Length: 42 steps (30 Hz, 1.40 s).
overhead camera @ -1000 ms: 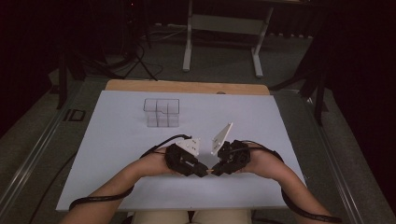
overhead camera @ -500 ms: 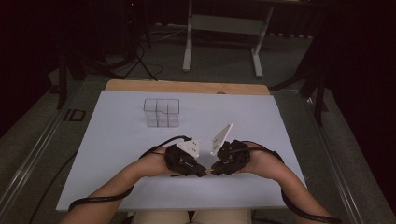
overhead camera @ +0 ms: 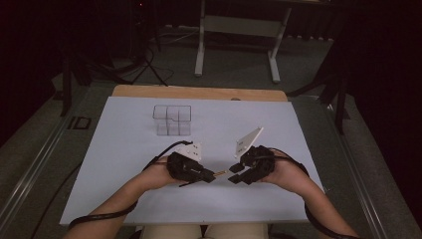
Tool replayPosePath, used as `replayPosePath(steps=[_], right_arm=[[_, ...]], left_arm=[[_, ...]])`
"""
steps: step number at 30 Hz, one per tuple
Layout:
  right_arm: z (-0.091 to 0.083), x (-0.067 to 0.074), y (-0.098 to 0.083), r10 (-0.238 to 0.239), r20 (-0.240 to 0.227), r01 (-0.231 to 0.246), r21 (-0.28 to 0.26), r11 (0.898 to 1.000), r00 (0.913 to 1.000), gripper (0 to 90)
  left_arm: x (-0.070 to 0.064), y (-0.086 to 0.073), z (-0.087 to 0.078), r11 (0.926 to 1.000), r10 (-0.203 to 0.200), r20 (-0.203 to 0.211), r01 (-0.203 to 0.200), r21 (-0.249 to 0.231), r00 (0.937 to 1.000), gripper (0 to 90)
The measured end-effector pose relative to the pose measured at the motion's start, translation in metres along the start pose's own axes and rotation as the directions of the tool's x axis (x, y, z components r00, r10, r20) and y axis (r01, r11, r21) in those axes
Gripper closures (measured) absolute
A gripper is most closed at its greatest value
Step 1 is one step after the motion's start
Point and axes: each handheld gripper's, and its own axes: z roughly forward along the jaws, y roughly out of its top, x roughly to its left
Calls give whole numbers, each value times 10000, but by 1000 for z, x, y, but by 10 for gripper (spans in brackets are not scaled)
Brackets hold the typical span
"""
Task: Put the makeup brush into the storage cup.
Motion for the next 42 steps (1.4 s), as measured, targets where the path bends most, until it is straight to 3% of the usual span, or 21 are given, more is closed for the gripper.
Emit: replayPosePath(steps=[3, 6, 11, 13, 16, 18, 19, 21, 22, 24, 26, 28, 30, 31, 32, 34, 38, 41, 42], right_arm=[[-5, -1, -3, 239, 335, -217, -648, 9977, 9992, 558], [-7, 0, -5, 310, 715, -224, -1182, 9927, 9970, 494], [-12, 1, -9, 857, 1271, -553, -2256, 9726, 9882, 473], [-13, 2, -10, 1039, 1347, -640, -2723, 9601, 9854, 475], [-10, 6, -10, 1019, 1443, -549, -2982, 9529, 9843, 477], [-7, 8, -10, 1168, 1422, -613, -3452, 9365, 9829, 477], [-5, 9, -10, 1281, 1271, -745, -3605, 9298, 9836, 478], [0, 12, -10, 1274, 1636, -563, -3819, 9225, 9783, 495], [1, 13, -10, 1378, 1480, -677, -4024, 9130, 9793, 498], [4, 14, -10, 1422, 1573, -640, -4206, 9050, 9773, 502], [8, 14, -10, 1541, 1455, -744, -4451, 8924, 9773, 506], [10, 14, -11, 1656, 1439, -793, -4725, 8778, 9756, 521], [13, 15, -13, 1827, 1283, -929, -5111, 8545, 9748, 533], [14, 15, -13, 1889, 1338, -923, -5239, 8467, 9728, 533], [16, 15, -14, 1925, 1330, -930, -5350, 8397, 9722, 536], [18, 16, -14, 1961, 1344, -920, -5477, 8316, 9713, 548], [20, 17, -13, 1981, 1236, -960, -5617, 8217, 9724, 547], [21, 18, -13, 1978, 1266, -944, -5605, 8227, 9720, 533], [22, 17, -13, 1985, 1260, -954, -5604, 8227, 9720, 524]], left_arm=[[3, -4, -7, 9968, -481, -741, 431, -677, 9961, 842], [6, -7, -15, 9891, -806, -1388, 620, -1333, 9870, 843], [8, -6, -30, 9619, -1313, -2111, 730, -2636, 9686, 843], [8, -5, -35, 9485, -1516, -2158, 805, -3065, 9646, 843], [6, -3, -38, 9337, -1592, -2268, 719, -3508, 9608, 843], [6, -2, -40, 9162, -1681, -2076, 750, -3937, 9637, 843], [6, -1, -41, 9127, -1717, -2142, 734, -4019, 9616, 843], [5, 0, -41, 8951, -1800, -1983, 768, -4391, 9635, 843], [4, 1, -41, 8916, -1856, -1969, 808, -4455, 9627, 843], [3, 1, -41, 8801, -1856, -1895, 774, -4684, 9642, 843], [1, 2, -40, 8769, -1828, -1975, 689, -4757, 9631, 843], [1, 2, -40, 8614, -1838, -1759, 723, -5028, 9671, 843], [-1, 3, -40, 8500, -1787, -1808, 592, -5235, 9672, 844], [-1, 4, -39, 8445, -1826, -1621, 703, -5309, 9697, 845], [-2, 5, -39, 8463, -1819, -1730, 645, -5287, 9680, 844], [-3, 7, -37, 8436, -1778, -1623, 654, -5330, 9706, 844], [-5, 10, -32, 8406, -1680, -1717, 501, -5393, 9707, 844], [-6, 12, -30, 8317, -1658, -1707, 447, -5535, 9713, 844], [-5, 13, -30, 8252, -1650, -1617, 464, -5629, 9729, 844]])
